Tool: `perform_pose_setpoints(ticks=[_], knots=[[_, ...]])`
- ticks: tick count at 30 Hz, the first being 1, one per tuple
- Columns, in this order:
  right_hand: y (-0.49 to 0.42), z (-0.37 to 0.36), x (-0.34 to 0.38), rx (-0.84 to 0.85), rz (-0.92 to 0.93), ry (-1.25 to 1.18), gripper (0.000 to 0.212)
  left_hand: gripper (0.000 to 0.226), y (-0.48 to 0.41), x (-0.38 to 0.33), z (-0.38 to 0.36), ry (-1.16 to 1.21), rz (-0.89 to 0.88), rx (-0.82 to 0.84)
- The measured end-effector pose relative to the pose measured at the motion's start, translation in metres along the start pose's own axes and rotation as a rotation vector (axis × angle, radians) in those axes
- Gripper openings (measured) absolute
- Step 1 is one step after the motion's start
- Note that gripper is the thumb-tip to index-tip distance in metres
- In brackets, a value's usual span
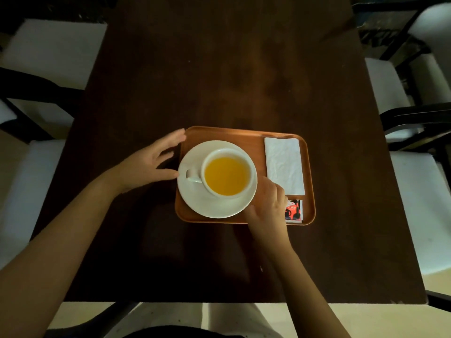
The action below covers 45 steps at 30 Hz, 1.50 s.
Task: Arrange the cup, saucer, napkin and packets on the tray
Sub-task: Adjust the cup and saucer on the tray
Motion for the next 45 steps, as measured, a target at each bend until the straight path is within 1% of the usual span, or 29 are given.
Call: perform_pose_setpoints(ticks=[1, 3, 4, 7, 12, 15, 18, 25, 28, 33, 37, 41, 45], knots=[[-0.004, 0.001, -0.004, 0.032, -0.054, 0.030, 0.047, 0.075, 0.000, 0.007, 0.000, -0.023, 0.026, -0.109], [-0.012, 0.000, -0.009, 0.105, -0.147, 0.076, 0.043, 0.058, -0.002, 0.020, -0.005, -0.141, 0.098, -0.336], [-0.016, 0.000, -0.010, 0.133, -0.172, 0.082, 0.043, 0.052, -0.003, 0.025, -0.009, -0.170, 0.125, -0.398], [-0.024, -0.002, -0.009, 0.176, -0.205, 0.046, 0.042, 0.046, -0.008, 0.033, -0.020, -0.249, 0.151, -0.454], [-0.031, -0.005, -0.001, 0.182, -0.203, 0.028, 0.041, 0.039, -0.013, 0.029, -0.025, -0.502, 0.082, -0.530], [-0.033, -0.006, 0.000, 0.170, -0.226, 0.003, 0.040, 0.035, -0.015, 0.028, -0.024, -0.559, 0.079, -0.563], [-0.033, -0.007, -0.001, 0.150, -0.260, -0.037, 0.041, 0.032, -0.016, 0.027, -0.023, -0.546, 0.062, -0.578], [-0.032, -0.009, -0.001, 0.099, -0.281, -0.101, 0.040, 0.027, -0.021, 0.028, -0.024, -0.568, 0.095, -0.610], [-0.033, -0.008, 0.000, 0.090, -0.269, -0.109, 0.038, 0.024, -0.024, 0.024, -0.025, -0.555, 0.037, -0.609], [-0.031, -0.007, -0.003, 0.108, -0.250, -0.081, 0.040, 0.041, -0.045, 0.011, -0.023, -0.628, -0.031, -0.489], [-0.027, -0.012, -0.001, 0.152, -0.230, -0.070, 0.047, 0.037, -0.057, 0.006, -0.014, -0.705, -0.006, -0.405], [-0.025, -0.015, 0.000, 0.130, -0.245, -0.121, 0.047, 0.033, -0.062, -0.002, -0.011, -0.777, 0.019, -0.361], [-0.024, -0.016, -0.002, 0.118, -0.245, -0.141, 0.046, 0.033, -0.068, -0.004, -0.011, -0.722, 0.060, -0.322]])
Point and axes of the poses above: each hand's wrist, its own y-axis away from the middle knuckle, its own z-axis out of the back of the hand, x = y × z, the point moved 4 cm from there along -y, towards the middle knuckle, and after that the axes turned 11 degrees about y, right-handed, at the moved point
